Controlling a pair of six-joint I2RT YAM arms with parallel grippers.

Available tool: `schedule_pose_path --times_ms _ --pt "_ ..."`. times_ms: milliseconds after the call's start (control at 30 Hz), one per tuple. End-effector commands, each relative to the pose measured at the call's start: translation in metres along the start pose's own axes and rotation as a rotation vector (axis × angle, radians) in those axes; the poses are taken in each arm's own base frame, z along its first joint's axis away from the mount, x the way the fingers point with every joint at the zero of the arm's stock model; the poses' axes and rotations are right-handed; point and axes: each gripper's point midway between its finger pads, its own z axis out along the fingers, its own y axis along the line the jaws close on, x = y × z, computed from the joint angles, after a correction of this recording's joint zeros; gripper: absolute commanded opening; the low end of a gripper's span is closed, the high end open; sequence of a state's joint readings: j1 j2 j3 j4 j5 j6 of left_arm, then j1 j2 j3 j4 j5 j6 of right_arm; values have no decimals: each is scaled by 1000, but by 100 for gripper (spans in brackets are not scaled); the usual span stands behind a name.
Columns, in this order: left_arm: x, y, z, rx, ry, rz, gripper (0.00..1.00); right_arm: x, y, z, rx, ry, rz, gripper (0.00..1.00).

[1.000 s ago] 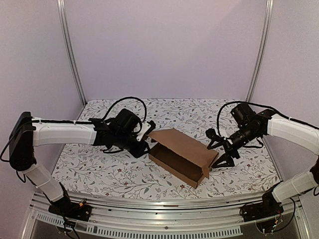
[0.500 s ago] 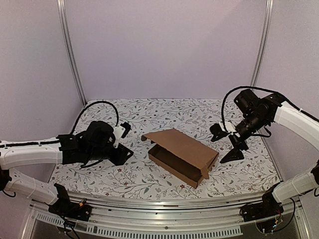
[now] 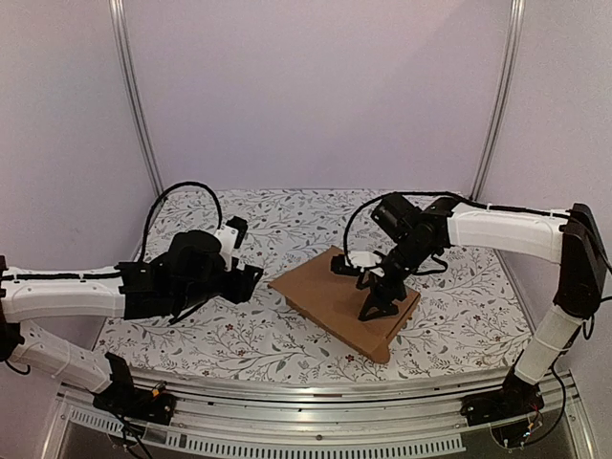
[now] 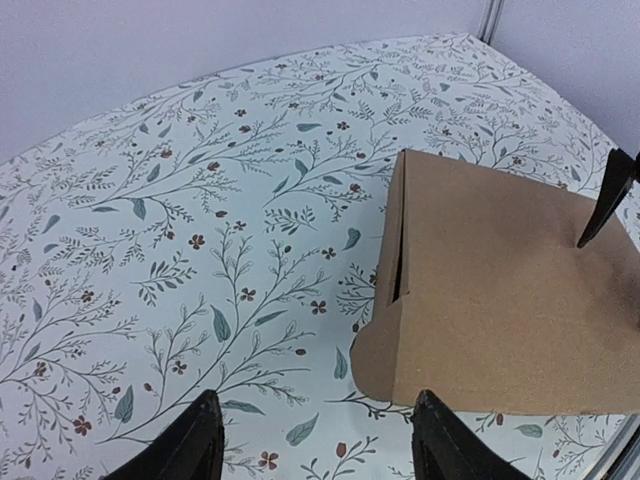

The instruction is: Fold the paper box

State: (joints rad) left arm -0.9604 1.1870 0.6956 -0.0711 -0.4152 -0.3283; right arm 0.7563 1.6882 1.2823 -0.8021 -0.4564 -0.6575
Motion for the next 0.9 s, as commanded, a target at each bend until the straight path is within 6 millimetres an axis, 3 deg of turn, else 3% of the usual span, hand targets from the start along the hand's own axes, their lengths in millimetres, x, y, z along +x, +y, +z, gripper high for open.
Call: schedule_pose_path --times_ms 0,167,400,600,667,733,867 --pt "-1 -11 9 17 -8 -25 64 29 -17 31 112 177 34 90" --pt "10 -16 28 7 22 -21 64 30 -31 27 183 200 49 91" --pt "29 -38 56 69 80 -4 64 14 -23 2 188 156 60 92" --pt "9 -51 54 126 60 -28 64 13 -16 -34 189 121 96 96" --pt "-1 -53 48 138 54 -14 66 21 -23 -49 176 87 163 96" --pt "-12 -56 45 146 50 3 66 40 -43 -63 203 77 254 97" --pt "-16 -67 53 152 115 55 67 70 -68 -67 191 70 366 97"
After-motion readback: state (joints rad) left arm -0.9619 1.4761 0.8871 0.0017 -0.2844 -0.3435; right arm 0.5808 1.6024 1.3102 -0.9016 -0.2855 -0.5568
